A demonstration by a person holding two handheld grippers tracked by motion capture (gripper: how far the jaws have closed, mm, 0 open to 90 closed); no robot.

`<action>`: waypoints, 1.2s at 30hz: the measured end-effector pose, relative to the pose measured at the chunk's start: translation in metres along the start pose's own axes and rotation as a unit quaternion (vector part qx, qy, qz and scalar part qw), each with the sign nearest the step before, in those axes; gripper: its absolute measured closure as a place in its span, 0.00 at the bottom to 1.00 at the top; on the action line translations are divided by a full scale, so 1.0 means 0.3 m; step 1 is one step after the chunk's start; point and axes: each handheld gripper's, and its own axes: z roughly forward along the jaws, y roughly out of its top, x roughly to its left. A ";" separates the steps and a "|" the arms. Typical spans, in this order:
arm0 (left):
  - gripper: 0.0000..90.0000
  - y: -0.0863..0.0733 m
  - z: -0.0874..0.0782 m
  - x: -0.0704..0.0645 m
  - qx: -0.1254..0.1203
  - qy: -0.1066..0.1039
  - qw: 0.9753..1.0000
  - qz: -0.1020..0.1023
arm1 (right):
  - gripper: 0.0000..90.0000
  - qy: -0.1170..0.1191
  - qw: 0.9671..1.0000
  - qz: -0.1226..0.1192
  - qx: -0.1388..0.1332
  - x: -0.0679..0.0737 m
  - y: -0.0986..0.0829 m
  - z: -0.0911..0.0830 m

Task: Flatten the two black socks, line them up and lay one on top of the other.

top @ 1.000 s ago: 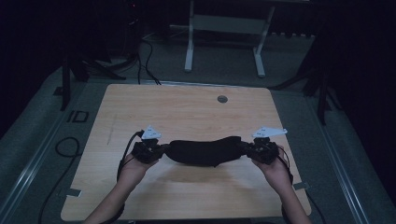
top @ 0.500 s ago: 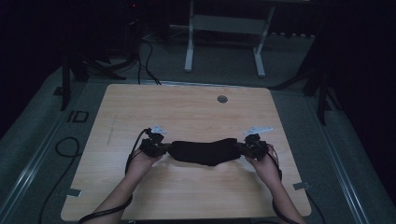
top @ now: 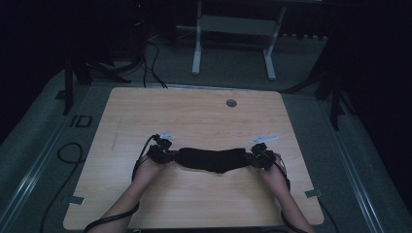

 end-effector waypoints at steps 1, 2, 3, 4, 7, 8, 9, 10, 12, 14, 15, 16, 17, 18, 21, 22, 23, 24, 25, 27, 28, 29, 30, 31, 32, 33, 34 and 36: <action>0.97 0.000 0.000 0.000 0.000 0.000 1.000 0.000 | 0.90 0.000 1.000 0.000 0.001 0.000 0.001 0.000; 0.97 0.001 -0.002 0.000 0.001 0.000 1.000 0.002 | 0.89 0.001 1.000 0.002 0.002 0.000 0.003 -0.001; 0.96 0.002 -0.004 0.001 0.001 0.000 1.000 0.002 | 0.87 0.002 1.000 0.003 0.003 0.001 0.006 -0.002; 0.96 0.002 -0.006 0.001 0.000 -0.001 1.000 0.000 | 0.83 0.000 1.000 0.002 0.001 0.001 0.009 -0.006; 0.78 0.002 -0.024 -0.001 -0.009 0.005 1.000 0.004 | 0.74 0.007 1.000 0.007 -0.007 -0.001 0.019 -0.024; 0.68 0.002 -0.033 -0.002 -0.013 0.005 1.000 0.004 | 0.68 0.011 1.000 0.008 -0.012 -0.002 0.021 -0.031; 0.63 0.002 -0.047 -0.004 -0.019 0.005 1.000 0.009 | 0.64 0.015 1.000 0.007 -0.018 -0.002 0.025 -0.042; 0.60 0.002 -0.055 -0.005 -0.022 0.004 1.000 0.009 | 0.61 0.018 1.000 0.004 -0.025 -0.002 0.030 -0.055; 0.45 0.003 -0.075 -0.006 -0.031 0.001 0.999 0.010 | 0.50 0.022 0.999 -0.003 -0.034 0.000 0.037 -0.072; 0.39 -0.001 -0.095 -0.011 -0.047 -0.010 0.999 0.006 | 0.46 0.022 0.999 -0.016 -0.042 0.005 0.042 -0.088; 0.31 -0.003 -0.104 -0.018 -0.056 -0.004 0.998 0.006 | 0.40 0.020 0.999 -0.015 -0.046 0.008 0.043 -0.096; 0.27 -0.006 -0.109 -0.022 -0.063 -0.002 0.998 0.008 | 0.37 0.016 0.999 -0.007 -0.041 0.011 0.046 -0.102; 0.23 -0.010 -0.113 -0.027 -0.068 -0.005 0.998 0.011 | 0.36 0.017 0.999 -0.006 -0.043 0.012 0.047 -0.106; 0.18 -0.014 -0.116 -0.034 -0.072 -0.003 0.997 0.015 | 0.31 0.021 0.998 -0.007 -0.050 0.014 0.046 -0.110; 0.16 -0.030 -0.124 -0.053 -0.082 0.005 0.996 0.032 | 0.15 0.037 0.998 -0.011 -0.054 0.018 0.043 -0.115; 0.16 -0.035 -0.126 -0.057 -0.084 0.007 0.996 0.034 | 0.17 0.044 0.997 -0.013 -0.057 0.020 0.042 -0.116; 0.16 -0.040 -0.128 -0.060 -0.086 0.009 0.996 0.036 | 0.16 0.039 0.997 -0.017 -0.061 0.023 0.039 -0.117; 0.16 -0.040 -0.128 -0.060 -0.086 0.009 0.996 0.036 | 0.16 0.039 0.997 -0.017 -0.061 0.023 0.039 -0.117; 0.16 -0.049 -0.129 -0.064 -0.090 0.011 0.995 0.037 | 0.15 0.033 0.997 -0.024 -0.066 0.027 0.035 -0.115; 0.12 -0.059 -0.131 -0.066 -0.090 0.014 0.995 0.036 | 0.15 0.034 0.996 -0.028 -0.077 0.033 0.026 -0.113; 0.12 -0.064 -0.133 -0.066 -0.093 0.012 0.995 0.034 | 0.15 0.037 0.996 -0.029 -0.078 0.034 0.023 -0.110; 0.11 -0.064 -0.133 -0.066 -0.093 0.012 0.995 0.034 | 0.15 0.033 0.996 -0.032 -0.077 0.035 0.019 -0.107; 0.09 -0.076 -0.136 -0.066 -0.099 0.018 0.994 0.029 | 0.15 0.028 0.996 -0.034 -0.079 0.037 0.015 -0.104; 0.08 -0.082 -0.139 -0.064 -0.102 0.020 0.994 0.027 | 0.15 0.030 0.996 -0.035 -0.078 0.038 0.010 -0.101; 0.08 -0.082 -0.139 -0.064 -0.102 0.020 0.994 0.027 | 0.14 0.029 0.996 -0.036 -0.077 0.038 0.007 -0.098; 0.08 -0.093 -0.144 -0.059 -0.105 0.022 0.994 0.022 | 0.15 0.029 0.996 -0.035 -0.078 0.037 0.004 -0.096; 0.08 -0.098 -0.145 -0.056 -0.106 0.023 0.994 0.019 | 0.14 0.030 0.996 -0.036 -0.078 0.036 0.001 -0.095; 0.08 -0.111 -0.147 -0.047 -0.105 0.021 0.994 0.010 | 0.15 0.027 0.996 -0.038 -0.078 0.034 -0.005 -0.093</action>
